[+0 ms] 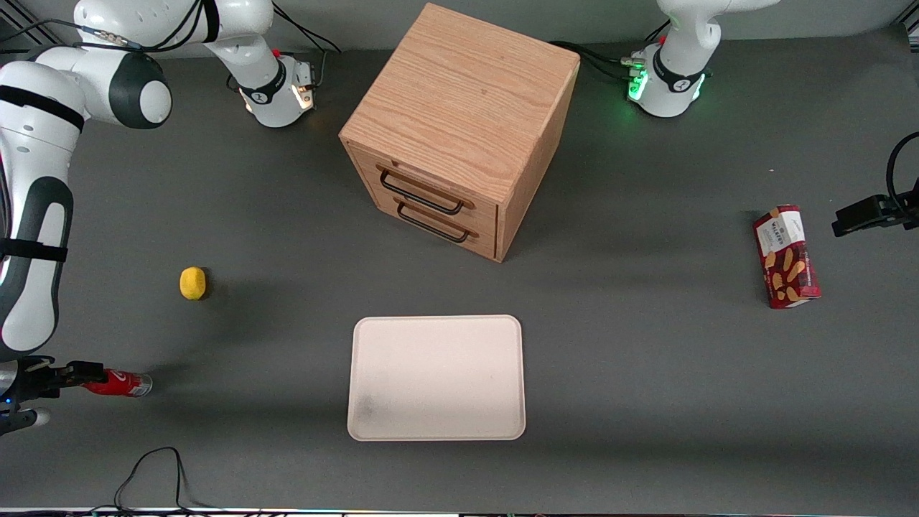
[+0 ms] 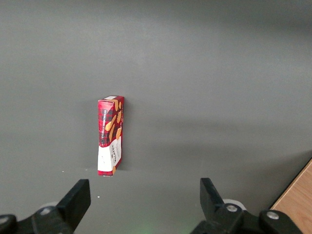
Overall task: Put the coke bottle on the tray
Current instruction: 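Close the right gripper on the bottle's neck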
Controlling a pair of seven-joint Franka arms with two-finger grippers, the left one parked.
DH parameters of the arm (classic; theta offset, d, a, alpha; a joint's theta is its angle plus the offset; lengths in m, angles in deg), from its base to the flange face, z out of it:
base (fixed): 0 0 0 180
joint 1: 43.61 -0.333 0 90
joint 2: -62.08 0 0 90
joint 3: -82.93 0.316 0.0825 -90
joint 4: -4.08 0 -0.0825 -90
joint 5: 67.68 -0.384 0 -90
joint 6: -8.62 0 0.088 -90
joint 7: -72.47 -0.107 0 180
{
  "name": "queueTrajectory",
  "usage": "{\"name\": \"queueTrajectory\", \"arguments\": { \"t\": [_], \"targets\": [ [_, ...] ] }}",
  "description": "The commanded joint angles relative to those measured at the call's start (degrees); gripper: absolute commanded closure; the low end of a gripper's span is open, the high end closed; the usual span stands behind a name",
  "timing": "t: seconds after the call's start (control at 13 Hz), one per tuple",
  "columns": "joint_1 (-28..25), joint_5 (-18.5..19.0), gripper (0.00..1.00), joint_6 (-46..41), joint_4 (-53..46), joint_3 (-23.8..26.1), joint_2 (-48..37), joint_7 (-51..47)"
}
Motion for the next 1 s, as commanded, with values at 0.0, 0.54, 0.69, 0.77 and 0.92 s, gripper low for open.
{"name": "queueTrajectory", "arguments": {
  "t": [0.0,0.54,0.69,0.77,0.92],
  "targets": [
    [-0.04,1.21,0.0,0.01,1.04,-0.17,-0.64,1.95],
    [-0.13,1.56,0.05,-2.98,1.04,-0.25,-1.17,1.86],
    [-0.13,1.74,0.4,-3.95,1.04,-0.34,-1.34,1.86],
    [-0.13,2.35,0.55,-4.21,1.04,-0.26,-1.34,1.95],
    [-0.13,2.53,0.81,-4.65,1.04,-0.25,-1.52,2.12]
  ]
}}
